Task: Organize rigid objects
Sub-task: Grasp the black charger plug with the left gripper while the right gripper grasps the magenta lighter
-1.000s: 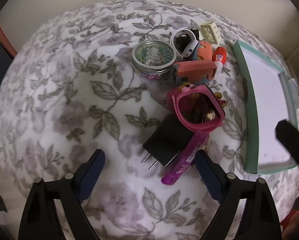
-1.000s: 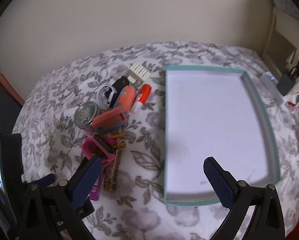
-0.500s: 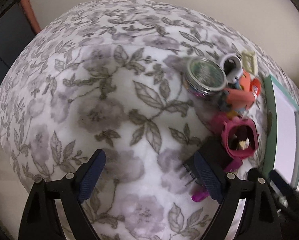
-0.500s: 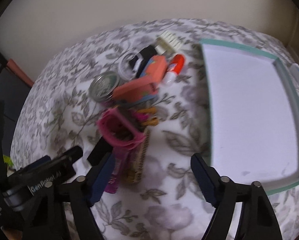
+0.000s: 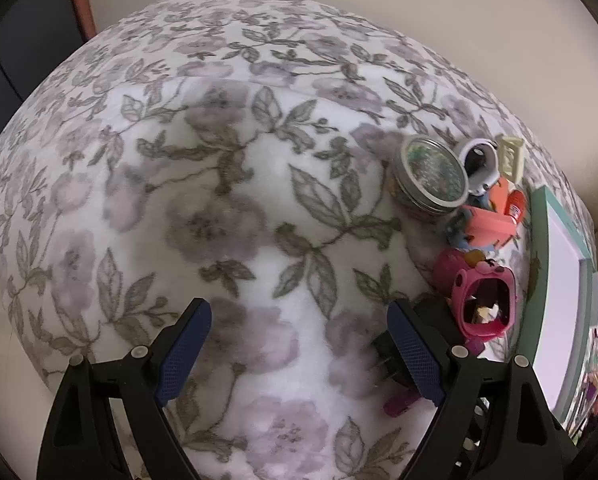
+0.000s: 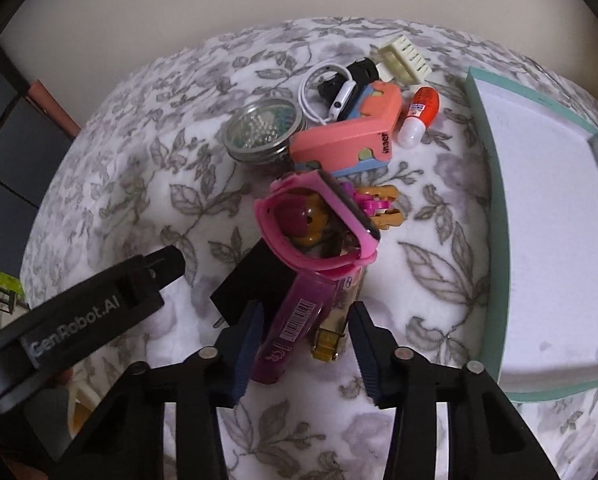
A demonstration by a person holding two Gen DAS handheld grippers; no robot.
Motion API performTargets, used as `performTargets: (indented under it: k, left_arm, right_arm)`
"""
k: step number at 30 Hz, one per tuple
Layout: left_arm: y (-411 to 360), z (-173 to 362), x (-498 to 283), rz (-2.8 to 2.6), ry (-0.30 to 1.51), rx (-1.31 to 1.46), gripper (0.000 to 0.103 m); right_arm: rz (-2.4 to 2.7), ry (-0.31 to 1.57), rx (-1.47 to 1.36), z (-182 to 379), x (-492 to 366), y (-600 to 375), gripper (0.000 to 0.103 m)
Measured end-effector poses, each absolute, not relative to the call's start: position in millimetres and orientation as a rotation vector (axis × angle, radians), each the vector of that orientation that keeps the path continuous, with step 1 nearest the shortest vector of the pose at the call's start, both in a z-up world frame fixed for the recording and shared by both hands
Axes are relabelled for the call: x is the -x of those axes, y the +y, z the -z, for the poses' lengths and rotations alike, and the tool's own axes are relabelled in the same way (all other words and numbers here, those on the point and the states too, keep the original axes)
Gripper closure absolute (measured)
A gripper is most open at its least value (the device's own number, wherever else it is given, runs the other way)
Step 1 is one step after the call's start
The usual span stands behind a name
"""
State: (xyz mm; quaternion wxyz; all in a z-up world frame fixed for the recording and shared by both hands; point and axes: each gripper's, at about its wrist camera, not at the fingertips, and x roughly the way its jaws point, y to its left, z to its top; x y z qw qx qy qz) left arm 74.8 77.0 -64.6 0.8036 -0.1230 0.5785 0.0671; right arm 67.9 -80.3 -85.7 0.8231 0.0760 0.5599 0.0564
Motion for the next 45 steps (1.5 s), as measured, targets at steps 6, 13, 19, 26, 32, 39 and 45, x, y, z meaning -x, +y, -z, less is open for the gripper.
performTargets:
  k: [6, 13, 19, 26, 32, 39, 45]
  left_arm:
    - [66, 65, -76, -0.094, 1.240, 0.243, 0.013]
    - [54, 66, -76, -0.044, 1.245, 0.213, 0.013]
    - [42, 67, -76, -0.006, 1.247, 0.174, 0.013]
    - [25, 70, -75, 0.046, 1.250, 0.112, 0.013]
    - [15, 72, -75, 0.088, 1.252, 0.090, 0.020]
    - [6, 79, -73, 0.133, 1.272, 0.094, 0.024]
    - [-3, 86, -76, 0.173, 1.298, 0.092, 0.043]
  right_arm:
    - [-0.128, 1.184, -0.172, 84, -68, -83, 0.068]
    - [-0.136, 1.182, -0.172, 83, -65, -86, 0.078]
    - [-0.129, 1.184, -0.175, 82, -64, -94, 0.080]
    - [-0.101, 1.209, -0.168, 86, -61, -111, 0.081]
    - [-0.079, 1.230, -0.155, 88, -59, -121, 0.081]
    - [-0.057, 1.250, -0.153, 92, -56, -131, 0.081]
    - [-0.047, 1.270, -0.155, 98, -56, -134, 0.081]
